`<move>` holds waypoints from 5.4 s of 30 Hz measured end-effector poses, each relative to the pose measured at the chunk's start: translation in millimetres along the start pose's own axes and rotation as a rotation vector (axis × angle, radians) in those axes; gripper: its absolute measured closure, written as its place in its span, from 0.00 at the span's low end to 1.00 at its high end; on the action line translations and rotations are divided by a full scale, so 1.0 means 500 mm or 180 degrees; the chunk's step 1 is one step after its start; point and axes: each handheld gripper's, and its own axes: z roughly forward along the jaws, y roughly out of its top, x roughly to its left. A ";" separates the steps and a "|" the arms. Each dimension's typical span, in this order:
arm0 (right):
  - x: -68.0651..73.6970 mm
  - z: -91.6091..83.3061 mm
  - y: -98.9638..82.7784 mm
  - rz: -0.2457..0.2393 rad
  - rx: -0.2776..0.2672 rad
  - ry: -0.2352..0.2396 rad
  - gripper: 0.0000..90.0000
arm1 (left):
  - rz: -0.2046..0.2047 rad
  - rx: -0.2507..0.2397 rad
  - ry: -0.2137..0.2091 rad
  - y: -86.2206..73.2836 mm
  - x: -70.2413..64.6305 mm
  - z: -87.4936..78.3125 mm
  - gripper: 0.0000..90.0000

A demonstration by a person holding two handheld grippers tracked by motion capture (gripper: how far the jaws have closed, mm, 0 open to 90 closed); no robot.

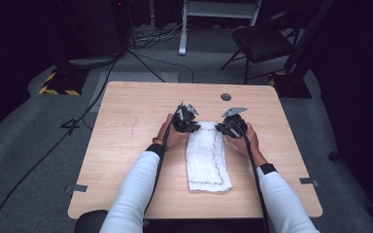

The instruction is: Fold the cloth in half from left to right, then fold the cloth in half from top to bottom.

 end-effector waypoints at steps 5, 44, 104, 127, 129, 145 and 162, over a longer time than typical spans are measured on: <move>0.002 -0.025 0.016 -0.0007 -0.0162 -0.0082 0.95 | 0.0072 -0.0087 0.0068 0.021 -0.004 -0.026 0.88; 0.110 -0.201 -0.089 -0.0583 -0.0453 0.0695 0.95 | 0.0884 -0.0333 -0.0556 -0.093 -0.190 -0.181 0.85; 0.198 -0.237 -0.232 -0.0910 0.0075 0.0990 1.00 | 0.1200 0.0301 -0.0774 -0.225 -0.305 -0.187 1.00; 0.184 -0.256 -0.212 -0.0614 -0.0235 0.0457 0.45 | 0.0480 -0.0161 -0.0194 -0.222 -0.257 -0.225 0.35; 0.184 -0.251 -0.208 -0.0615 -0.0240 0.0451 0.45 | 0.0575 -0.0090 -0.0213 -0.217 -0.268 -0.210 0.32; 0.204 -0.180 -0.213 -0.0500 0.0070 0.0783 0.40 | 0.0629 0.0227 -0.0315 -0.220 -0.277 -0.130 0.21; 0.154 -0.131 -0.169 -0.0348 0.0119 0.0630 0.42 | 0.0441 0.0074 -0.0200 -0.183 -0.191 -0.086 0.21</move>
